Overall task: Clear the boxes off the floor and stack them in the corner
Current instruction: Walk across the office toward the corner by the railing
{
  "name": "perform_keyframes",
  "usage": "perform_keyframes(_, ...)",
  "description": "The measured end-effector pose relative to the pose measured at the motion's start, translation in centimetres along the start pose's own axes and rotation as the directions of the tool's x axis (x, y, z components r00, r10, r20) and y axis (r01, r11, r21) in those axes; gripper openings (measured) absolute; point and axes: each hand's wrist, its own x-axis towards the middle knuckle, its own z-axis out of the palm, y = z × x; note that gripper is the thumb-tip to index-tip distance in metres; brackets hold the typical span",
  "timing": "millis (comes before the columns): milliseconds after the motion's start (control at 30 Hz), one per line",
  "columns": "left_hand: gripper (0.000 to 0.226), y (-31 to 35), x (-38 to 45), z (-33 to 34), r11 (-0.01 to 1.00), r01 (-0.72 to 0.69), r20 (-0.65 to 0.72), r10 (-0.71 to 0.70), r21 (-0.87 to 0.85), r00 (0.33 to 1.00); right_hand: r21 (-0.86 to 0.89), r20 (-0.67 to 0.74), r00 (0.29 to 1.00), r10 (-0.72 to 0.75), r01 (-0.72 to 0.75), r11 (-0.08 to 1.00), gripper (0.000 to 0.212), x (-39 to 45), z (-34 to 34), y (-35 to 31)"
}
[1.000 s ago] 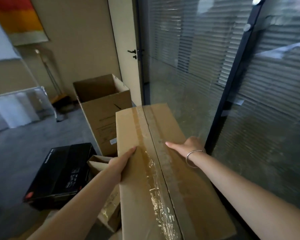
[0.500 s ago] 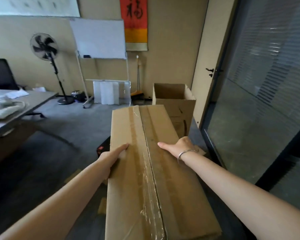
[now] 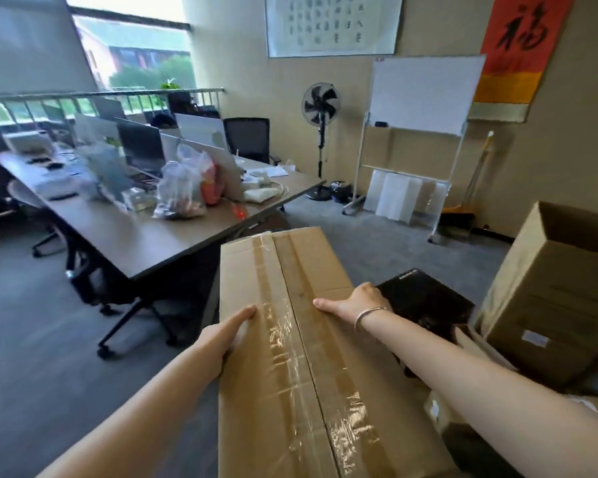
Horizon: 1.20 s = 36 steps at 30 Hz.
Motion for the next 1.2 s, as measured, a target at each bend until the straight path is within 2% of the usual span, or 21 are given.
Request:
perform_keyframes(200, 0.104, 0.4, 3.8, -17.6, 0.994, 0.011, -0.155, -0.028, -0.11, 0.988, -0.003, 0.097, 0.985, -0.146, 0.147, 0.989, 0.118, -0.7, 10.3, -16.1)
perform_keyframes(433, 0.073, 1.1, 5.0, -35.5, 0.972, -0.055, -0.361, -0.033, -0.229, 0.932, 0.098, 0.218, 0.922, -0.319, 0.305, 0.947, 0.123, -2.6, 22.5, -32.7)
perform_keyframes(567, 0.068, 0.9, 6.2, -44.8, 0.948, -0.076, -0.473, -0.084, -0.308, 0.877, 0.106, 0.304, 0.854, -0.422, 0.409, 0.906, 0.124, -3.7, 29.3, -42.0)
perform_keyframes(767, 0.071, 0.5, 9.3, -56.2, 0.908, -0.051, -0.54, -0.201, -0.416, 0.817, 0.118, 0.424, 0.731, -0.535, 0.541, 0.833, 0.134, -4.0, 38.6, -54.3)
perform_keyframes(833, 0.074, 0.8, 11.1, -60.2, 0.891, -0.059, -0.558, -0.229, -0.45, 0.798, 0.124, 0.468, 0.684, -0.56, 0.576, 0.808, 0.124, -3.5, 41.4, -58.9)
perform_keyframes(900, 0.09, 1.1, 13.2, -64.0, 0.875, -0.041, -0.569, -0.278, -0.483, 0.774, 0.141, 0.497, 0.655, -0.569, 0.587, 0.798, 0.109, -2.8, 44.0, -63.2)
perform_keyframes(967, 0.097, 1.7, 15.4, -67.9, 0.853, -0.067, -0.599, -0.305, -0.518, 0.74, 0.149, 0.528, 0.63, -0.569, 0.591, 0.793, 0.109, -2.0, 46.4, -67.7)
perform_keyframes(1100, 0.066, 5.4, 18.5, -73.5, 0.846, -0.138, -0.678, -0.304, -0.516, 0.669, 0.183, 0.575, 0.547, -0.608, 0.638, 0.748, 0.101, -0.4, 50.7, -76.9)
perform_keyframes(1200, 0.062, 6.8, 20.7, -77.4, 0.834, -0.163, -0.697, -0.315, -0.527, 0.644, 0.193, 0.574, 0.507, -0.643, 0.679, 0.708, 0.099, -0.1, 52.8, -82.5)
